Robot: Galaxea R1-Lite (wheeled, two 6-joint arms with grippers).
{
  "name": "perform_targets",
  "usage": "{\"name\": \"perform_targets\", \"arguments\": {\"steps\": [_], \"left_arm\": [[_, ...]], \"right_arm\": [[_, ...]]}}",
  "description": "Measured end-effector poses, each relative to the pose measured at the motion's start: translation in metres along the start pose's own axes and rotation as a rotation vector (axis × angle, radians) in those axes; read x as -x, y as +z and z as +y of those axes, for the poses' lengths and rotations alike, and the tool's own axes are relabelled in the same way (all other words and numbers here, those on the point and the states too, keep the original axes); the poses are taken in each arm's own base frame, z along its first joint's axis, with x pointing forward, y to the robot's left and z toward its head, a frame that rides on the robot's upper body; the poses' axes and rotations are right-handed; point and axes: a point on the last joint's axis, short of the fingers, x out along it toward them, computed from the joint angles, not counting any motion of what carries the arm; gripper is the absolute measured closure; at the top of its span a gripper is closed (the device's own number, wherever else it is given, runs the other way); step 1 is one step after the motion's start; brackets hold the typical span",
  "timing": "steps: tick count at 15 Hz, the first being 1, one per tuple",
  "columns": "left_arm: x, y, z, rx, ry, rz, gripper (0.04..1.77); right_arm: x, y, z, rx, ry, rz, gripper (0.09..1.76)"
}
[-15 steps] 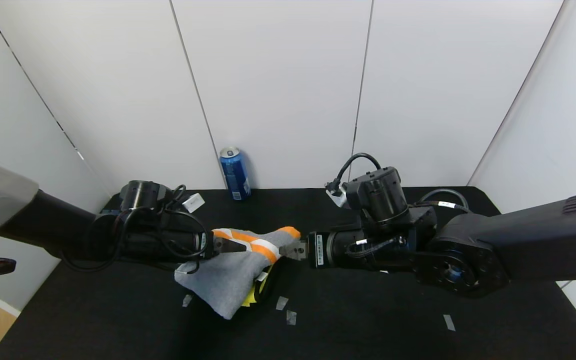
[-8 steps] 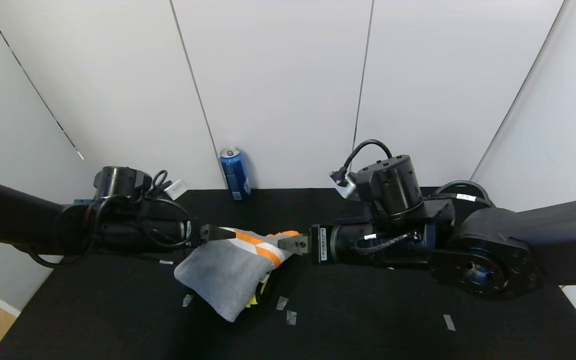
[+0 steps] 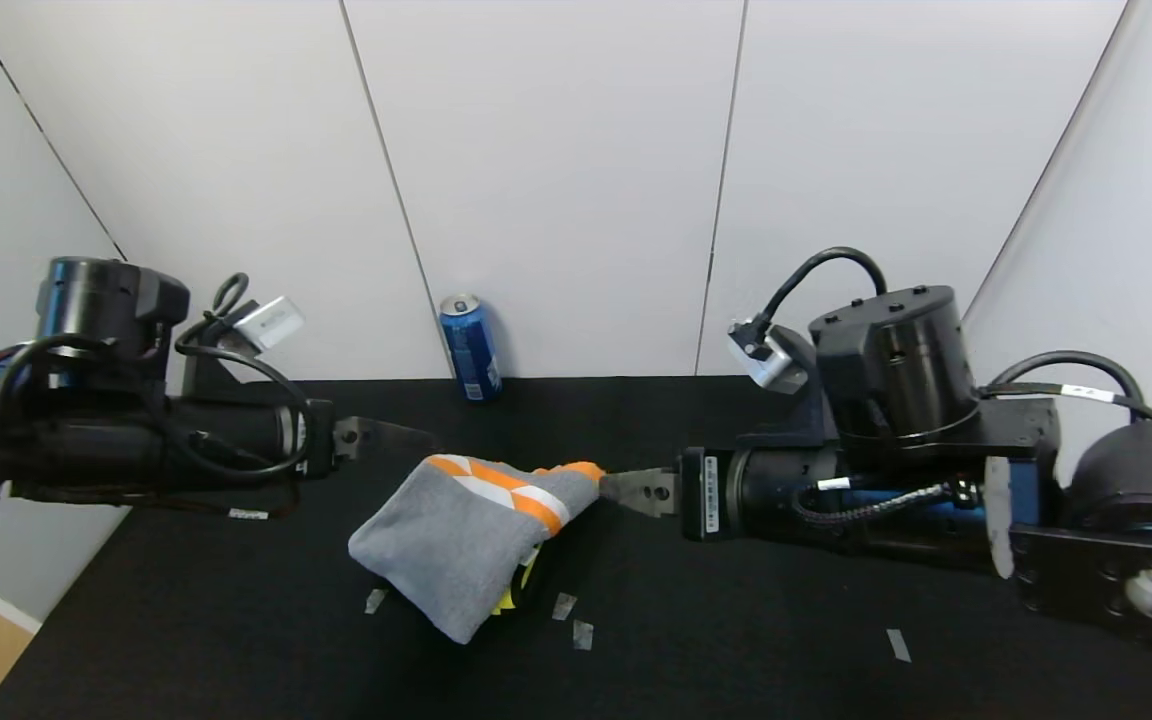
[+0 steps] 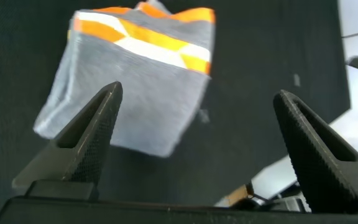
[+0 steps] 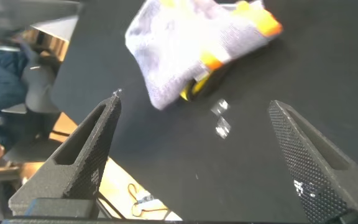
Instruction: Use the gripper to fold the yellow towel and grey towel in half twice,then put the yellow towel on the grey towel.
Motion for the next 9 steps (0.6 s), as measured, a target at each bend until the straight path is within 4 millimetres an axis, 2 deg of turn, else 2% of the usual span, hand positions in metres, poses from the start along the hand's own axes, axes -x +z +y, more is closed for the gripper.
{"name": "perform_targets", "arguments": {"steps": [5,9], "left_arm": [[0.066,-0.019,-0.050,-0.053,-0.023,-0.047,0.09],[0.117,-0.048,-0.082,-0.079,-0.042,-0.063,0.09]], "right_arm": [[0.065,-0.012,-0.011,0.046,-0.072,0.020,0.14],[0.123,-0.014,-0.033,0.029,-0.171,-0.008,0.14]]}}
